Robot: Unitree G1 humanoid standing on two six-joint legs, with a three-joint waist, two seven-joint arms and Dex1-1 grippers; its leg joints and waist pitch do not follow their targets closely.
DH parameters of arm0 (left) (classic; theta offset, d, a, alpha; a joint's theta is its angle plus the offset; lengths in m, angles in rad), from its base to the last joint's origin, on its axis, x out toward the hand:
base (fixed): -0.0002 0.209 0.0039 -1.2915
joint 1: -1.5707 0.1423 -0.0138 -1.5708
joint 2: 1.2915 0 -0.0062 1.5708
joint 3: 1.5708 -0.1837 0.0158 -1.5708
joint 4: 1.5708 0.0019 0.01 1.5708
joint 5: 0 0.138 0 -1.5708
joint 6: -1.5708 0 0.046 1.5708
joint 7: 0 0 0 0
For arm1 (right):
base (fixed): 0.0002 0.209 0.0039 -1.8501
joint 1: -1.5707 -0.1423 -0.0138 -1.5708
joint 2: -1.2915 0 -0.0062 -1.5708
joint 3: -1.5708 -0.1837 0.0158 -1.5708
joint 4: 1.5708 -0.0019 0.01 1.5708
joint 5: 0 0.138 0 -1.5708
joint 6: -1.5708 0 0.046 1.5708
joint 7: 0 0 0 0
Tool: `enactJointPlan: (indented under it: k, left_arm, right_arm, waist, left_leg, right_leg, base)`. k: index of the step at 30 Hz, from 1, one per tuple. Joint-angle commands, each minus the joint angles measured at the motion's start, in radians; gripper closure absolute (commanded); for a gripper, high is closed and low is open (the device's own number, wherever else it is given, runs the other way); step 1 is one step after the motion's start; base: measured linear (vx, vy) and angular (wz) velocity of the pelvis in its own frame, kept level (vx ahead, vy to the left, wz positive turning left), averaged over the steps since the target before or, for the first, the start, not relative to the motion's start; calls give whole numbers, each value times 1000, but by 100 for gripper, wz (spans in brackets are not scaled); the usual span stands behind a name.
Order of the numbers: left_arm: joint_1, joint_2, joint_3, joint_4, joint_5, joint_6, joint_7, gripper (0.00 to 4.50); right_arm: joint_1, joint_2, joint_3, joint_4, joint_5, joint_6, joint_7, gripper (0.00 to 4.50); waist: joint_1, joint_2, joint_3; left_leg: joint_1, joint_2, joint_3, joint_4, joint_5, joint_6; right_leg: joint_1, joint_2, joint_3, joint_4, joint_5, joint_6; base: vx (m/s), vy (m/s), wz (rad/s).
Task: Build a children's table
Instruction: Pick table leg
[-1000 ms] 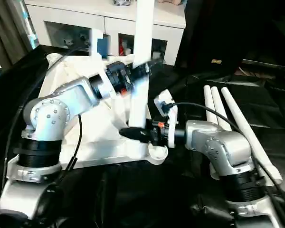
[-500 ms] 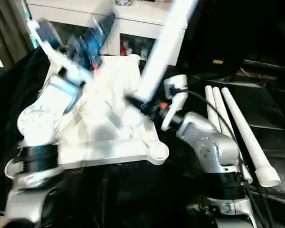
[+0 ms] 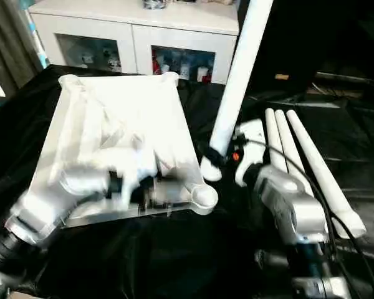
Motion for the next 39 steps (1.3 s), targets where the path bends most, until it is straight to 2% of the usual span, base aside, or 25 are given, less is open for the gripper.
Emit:
enactJointPlan:
  k: [1,4,7,9,10,12,18,21,23,26,28,30,31,32,33,34,35,36,37,39]
  left_arm:
    - [-3,6,-19,33,53,6,26,184]
    - [-1,6,-28,54,76,0,39,204]
    - [-8,-1,-27,82,107,18,75,236]
    - [-9,-3,-24,85,111,21,75,250]
    - [-12,-2,-22,87,115,29,75,250]
    - [-18,8,-15,92,121,42,66,279]
    - [-8,45,-10,77,133,61,53,325]
    - [-4,44,5,71,128,71,61,331]
    - [0,41,23,69,130,81,74,364]
    - [-3,36,39,64,127,100,86,368]
    - [-6,26,52,60,123,113,103,405]
    - [-13,-4,80,53,123,133,153,413]
    - [-15,-21,88,42,124,139,177,420]
    - [-16,-26,90,38,125,141,184,430]
    - [-12,-52,97,15,111,152,194,436]
    - [-11,-56,96,13,108,142,190,436]
    - [-8,-64,94,10,104,123,183,444]
    - [-8,-65,93,10,104,114,181,444]
    - [-5,-70,91,8,98,108,174,447]
    - [2,-75,85,4,90,89,152,447]
  right_arm:
    - [-3,-2,4,-39,-16,-7,1,260]
    - [2,1,7,-51,-12,-1,0,260]
    - [4,4,12,-67,-10,5,0,260]
    - [4,5,12,-70,-8,8,0,260]
    - [2,6,13,-72,-6,11,1,260]
    - [-6,11,14,-71,-4,19,3,260]
    - [-18,18,23,-65,-3,24,13,260]
    - [-20,21,24,-62,0,25,17,260]
    - [-23,25,30,-61,5,32,27,260]
    - [-22,23,45,-62,5,41,52,260]
    - [-22,22,48,-62,4,41,56,260]
    - [-29,26,49,-52,1,39,57,260]
    - [-36,28,46,-42,0,37,58,260]
    - [-38,29,45,-38,0,37,58,260]
    - [-46,31,42,-27,0,37,62,260]
    - [-47,30,43,-25,-1,37,64,260]
    - [-49,29,44,-20,-2,38,67,260]
    - [-50,28,44,-18,-2,37,68,260]
    - [-52,24,49,-11,-9,34,72,260]
    - [-58,19,56,9,-23,21,75,260]
  waist:
    - [-4,8,-69]
    - [-6,8,-72]
    - [-10,11,-74]
    - [-10,9,-74]
    - [-10,10,-74]
    - [-11,2,-72]
    - [-11,4,-71]
    - [-11,4,-70]
    - [-11,3,-69]
    - [-12,3,-69]
    - [-12,2,-69]
    - [-11,2,-70]
    - [-12,-2,-72]
    - [-12,-1,-73]
    - [-15,-5,-77]
    - [-15,-5,-77]
    - [-14,-6,-80]
    - [-13,-6,-80]
    - [-14,-10,-82]
    - [-13,-9,-86]
  left_leg:
    - [10,53,-20,-81,-160,-17]
    - [9,53,-21,-80,-152,-15]
    - [8,54,-21,-78,-128,-5]
    - [6,53,-21,-78,-124,1]
    - [7,53,-21,-77,-126,1]
    - [6,54,-20,-78,-131,7]
    - [8,54,-21,-80,-141,3]
    - [7,55,-21,-81,-145,1]
    - [6,54,-21,-80,-149,1]
    - [6,54,-22,-81,-148,3]
    - [6,54,-22,-81,-146,4]
    - [7,55,-21,-79,-138,6]
    - [3,55,-21,-79,-125,9]
    - [3,55,-22,-79,-115,9]
    - [1,54,-20,-75,-84,20]
    - [1,54,-20,-75,-84,20]
    - [-4,51,-19,-70,-41,43]
    - [-5,51,-19,-69,-31,50]
    - [-5,51,-17,-68,-21,60]
    - [-7,49,-16,-64,2,75]
  right_leg:
    - [47,-78,55,-90,-165,-190]
    - [48,-78,55,-88,-151,-192]
    - [49,-77,54,-81,-78,-212]
    - [50,-78,54,-81,-71,-220]
    - [50,-79,54,-81,-74,-222]
    - [50,-80,54,-84,-102,-223]
    - [46,-81,54,-85,-132,-216]
    - [46,-82,54,-85,-139,-216]
    - [47,-83,54,-86,-151,-214]
    - [46,-82,54,-87,-155,-213]
    - [47,-82,54,-87,-156,-213]
    - [46,-83,53,-87,-146,-218]
    - [49,-83,54,-83,-128,-219]
    - [50,-83,53,-81,-113,-221]
    - [52,-82,53,-76,-56,-233]
    - [52,-82,53,-76,-56,-233]
    - [56,-82,53,-71,7,-242]
    - [55,-82,53,-70,24,-244]
    - [55,-81,53,-68,49,-248]
    - [54,-79,52,-62,88,-256]
  base:
    - [0,0,0]
    - [0,0,0]
    - [0,0,0]
    - [0,0,0]
    - [0,0,0]
    - [0,0,0]
    - [0,0,0]
    - [0,0,0]
    - [0,0,0]
    - [0,0,0]
    - [0,0,0]
    - [0,0,0]
    - [0,0,0]
    - [0,0,0]
    - [0,0,0]
    - [0,0,0]
    - [0,0,0]
    - [0,0,0]
    - [0,0,0]
    - [0,0,0]
